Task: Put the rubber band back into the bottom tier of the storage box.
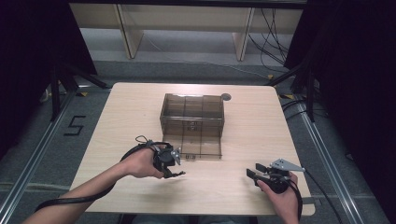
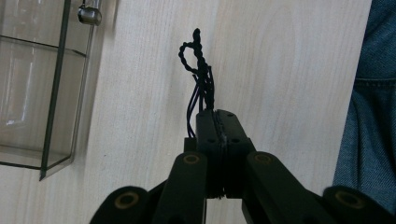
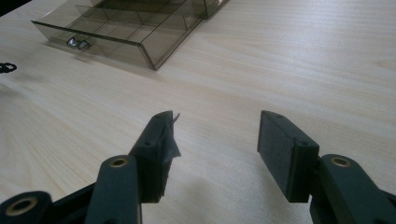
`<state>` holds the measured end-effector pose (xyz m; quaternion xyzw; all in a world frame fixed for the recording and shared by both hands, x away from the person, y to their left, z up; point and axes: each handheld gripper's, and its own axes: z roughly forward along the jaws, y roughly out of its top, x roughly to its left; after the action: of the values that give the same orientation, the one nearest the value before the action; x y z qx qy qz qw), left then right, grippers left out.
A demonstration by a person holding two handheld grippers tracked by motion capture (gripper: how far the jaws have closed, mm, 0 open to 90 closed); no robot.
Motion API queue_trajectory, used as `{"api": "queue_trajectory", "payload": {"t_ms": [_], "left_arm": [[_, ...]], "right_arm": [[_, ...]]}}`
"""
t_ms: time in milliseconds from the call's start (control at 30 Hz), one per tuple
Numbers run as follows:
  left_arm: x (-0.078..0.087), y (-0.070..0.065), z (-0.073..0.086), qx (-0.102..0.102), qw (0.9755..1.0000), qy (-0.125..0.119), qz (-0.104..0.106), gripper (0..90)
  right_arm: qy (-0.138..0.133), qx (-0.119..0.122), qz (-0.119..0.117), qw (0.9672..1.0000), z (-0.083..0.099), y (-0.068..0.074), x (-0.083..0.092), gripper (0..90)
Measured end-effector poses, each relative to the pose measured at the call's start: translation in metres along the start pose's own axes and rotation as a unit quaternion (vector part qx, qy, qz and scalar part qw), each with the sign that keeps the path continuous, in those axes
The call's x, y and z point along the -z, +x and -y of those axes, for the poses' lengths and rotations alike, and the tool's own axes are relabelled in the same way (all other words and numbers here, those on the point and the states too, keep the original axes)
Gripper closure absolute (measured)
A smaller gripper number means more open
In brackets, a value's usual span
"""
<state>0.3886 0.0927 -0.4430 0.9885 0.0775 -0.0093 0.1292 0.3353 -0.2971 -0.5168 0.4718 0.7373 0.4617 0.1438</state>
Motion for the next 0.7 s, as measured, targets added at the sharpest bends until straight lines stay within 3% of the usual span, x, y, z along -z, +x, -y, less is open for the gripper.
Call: {"api": "queue_trajectory", "payload": {"t_ms": [133, 167, 200, 700], "left_arm": [[0.002, 0.002, 0.0, 0.007, 1.0, -0.001, 0.001, 88.4], [0.002, 0.003, 0.0, 0.004, 1.0, -0.001, -0.003, 88.4], [0.003, 0.004, 0.0, 0.004, 1.0, 0.001, -0.003, 88.4], [0.006, 0.011, 0.002, 0.013, 0.9999, 0.001, -0.008, 88.4]], "right_arm": [[0.0, 0.001, 0.0, 1.0, 0.0, 0.0, 0.0, 46.8], [0.002, -0.013, 0.001, 0.9999, 0.0, 0.002, 0.001, 46.8], [0.002, 0.005, 0.005, 1.0, 0.0, 0.0, 0.001, 46.8], [0.003, 0.003, 0.005, 1.0, 0.0, 0.0, 0.001, 46.8]]}}
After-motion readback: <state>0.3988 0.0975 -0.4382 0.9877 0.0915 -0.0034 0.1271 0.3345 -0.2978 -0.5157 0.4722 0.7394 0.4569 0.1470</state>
